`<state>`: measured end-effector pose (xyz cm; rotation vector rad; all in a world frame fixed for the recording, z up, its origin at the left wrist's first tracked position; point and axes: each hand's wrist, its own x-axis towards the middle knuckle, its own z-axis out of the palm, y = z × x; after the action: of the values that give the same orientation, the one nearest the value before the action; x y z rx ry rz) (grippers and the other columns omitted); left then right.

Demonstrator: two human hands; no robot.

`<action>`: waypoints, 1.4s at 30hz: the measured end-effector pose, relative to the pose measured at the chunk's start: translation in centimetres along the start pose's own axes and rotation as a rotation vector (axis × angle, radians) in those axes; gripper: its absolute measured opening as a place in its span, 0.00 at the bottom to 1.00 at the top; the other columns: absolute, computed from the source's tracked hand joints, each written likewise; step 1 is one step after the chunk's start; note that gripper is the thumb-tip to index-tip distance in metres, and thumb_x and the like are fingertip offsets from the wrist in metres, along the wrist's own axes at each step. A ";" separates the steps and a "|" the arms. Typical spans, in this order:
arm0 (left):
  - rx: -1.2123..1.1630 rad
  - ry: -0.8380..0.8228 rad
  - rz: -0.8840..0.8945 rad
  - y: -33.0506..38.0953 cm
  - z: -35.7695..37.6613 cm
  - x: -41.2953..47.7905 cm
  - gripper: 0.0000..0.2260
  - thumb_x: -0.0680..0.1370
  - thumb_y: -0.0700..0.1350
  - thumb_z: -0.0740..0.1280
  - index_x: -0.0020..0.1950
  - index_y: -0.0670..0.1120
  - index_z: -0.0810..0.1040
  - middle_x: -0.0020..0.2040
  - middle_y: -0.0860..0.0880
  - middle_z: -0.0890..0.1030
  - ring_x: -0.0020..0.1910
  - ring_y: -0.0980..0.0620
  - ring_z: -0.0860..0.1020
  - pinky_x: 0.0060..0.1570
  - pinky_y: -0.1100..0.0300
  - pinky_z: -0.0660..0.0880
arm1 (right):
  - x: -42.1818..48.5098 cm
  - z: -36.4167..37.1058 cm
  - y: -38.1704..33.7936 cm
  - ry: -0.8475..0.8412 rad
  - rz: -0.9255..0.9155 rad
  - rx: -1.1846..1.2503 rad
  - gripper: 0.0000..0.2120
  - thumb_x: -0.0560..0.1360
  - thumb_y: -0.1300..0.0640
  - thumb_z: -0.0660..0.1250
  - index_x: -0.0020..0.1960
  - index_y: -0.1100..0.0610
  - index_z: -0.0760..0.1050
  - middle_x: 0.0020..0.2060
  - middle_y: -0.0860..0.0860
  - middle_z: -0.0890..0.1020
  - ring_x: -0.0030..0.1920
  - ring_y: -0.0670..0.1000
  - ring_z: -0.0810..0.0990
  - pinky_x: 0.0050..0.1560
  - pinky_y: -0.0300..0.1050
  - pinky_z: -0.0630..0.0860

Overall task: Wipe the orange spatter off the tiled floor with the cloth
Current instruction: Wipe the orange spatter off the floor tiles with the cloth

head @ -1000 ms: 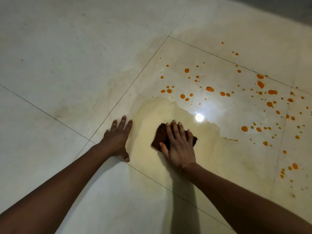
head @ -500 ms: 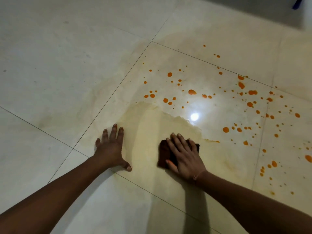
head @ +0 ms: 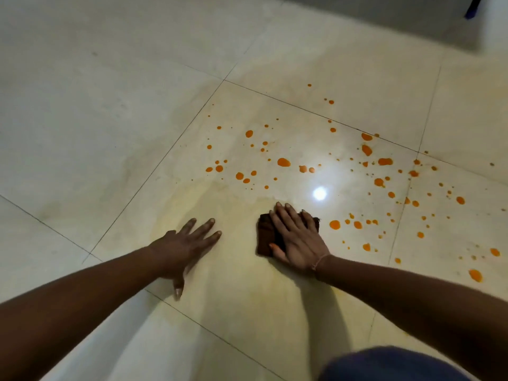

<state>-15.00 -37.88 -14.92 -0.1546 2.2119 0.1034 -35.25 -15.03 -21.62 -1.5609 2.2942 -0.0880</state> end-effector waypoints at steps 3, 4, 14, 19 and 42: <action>-0.003 -0.069 -0.048 0.8 -2.0 0.0 0.61 0.63 0.60 0.78 0.77 0.55 0.34 0.77 0.49 0.31 0.77 0.40 0.40 0.72 0.42 0.61 | 3.4 -0.7 -1.3 0.092 0.161 0.055 0.39 0.74 0.35 0.44 0.80 0.55 0.51 0.79 0.57 0.52 0.78 0.58 0.50 0.74 0.62 0.47; 0.017 -0.088 -0.056 1.1 -2.8 0.0 0.59 0.64 0.60 0.77 0.78 0.54 0.36 0.78 0.49 0.33 0.78 0.40 0.41 0.72 0.42 0.60 | 4.2 -0.9 -1.5 0.096 0.205 0.062 0.40 0.74 0.34 0.43 0.80 0.55 0.50 0.79 0.57 0.51 0.78 0.58 0.49 0.74 0.62 0.46; 0.158 0.060 -0.032 -0.6 -10.9 2.9 0.56 0.64 0.63 0.76 0.79 0.53 0.41 0.79 0.47 0.37 0.78 0.41 0.44 0.69 0.42 0.61 | 7.0 -2.8 2.2 0.082 0.291 0.038 0.51 0.70 0.21 0.45 0.80 0.54 0.41 0.79 0.55 0.43 0.78 0.57 0.41 0.74 0.64 0.42; 0.172 0.112 0.060 -3.5 -11.6 5.1 0.57 0.64 0.65 0.74 0.79 0.53 0.39 0.78 0.49 0.35 0.78 0.42 0.41 0.71 0.42 0.58 | 2.6 -1.6 3.9 0.121 0.306 0.024 0.50 0.72 0.22 0.48 0.80 0.54 0.42 0.78 0.54 0.41 0.79 0.57 0.42 0.75 0.63 0.42; -0.235 0.142 -0.161 -19.9 -11.4 10.7 0.72 0.54 0.65 0.80 0.75 0.50 0.27 0.73 0.46 0.24 0.74 0.36 0.31 0.72 0.35 0.46 | 12.7 -2.4 -2.8 0.112 0.097 0.013 0.41 0.76 0.27 0.46 0.80 0.52 0.50 0.79 0.55 0.50 0.78 0.58 0.49 0.72 0.63 0.48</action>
<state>-27.38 -59.82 -17.01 -0.4828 2.3141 0.2706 -37.70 -27.99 -21.97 -1.4699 2.4463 -0.1683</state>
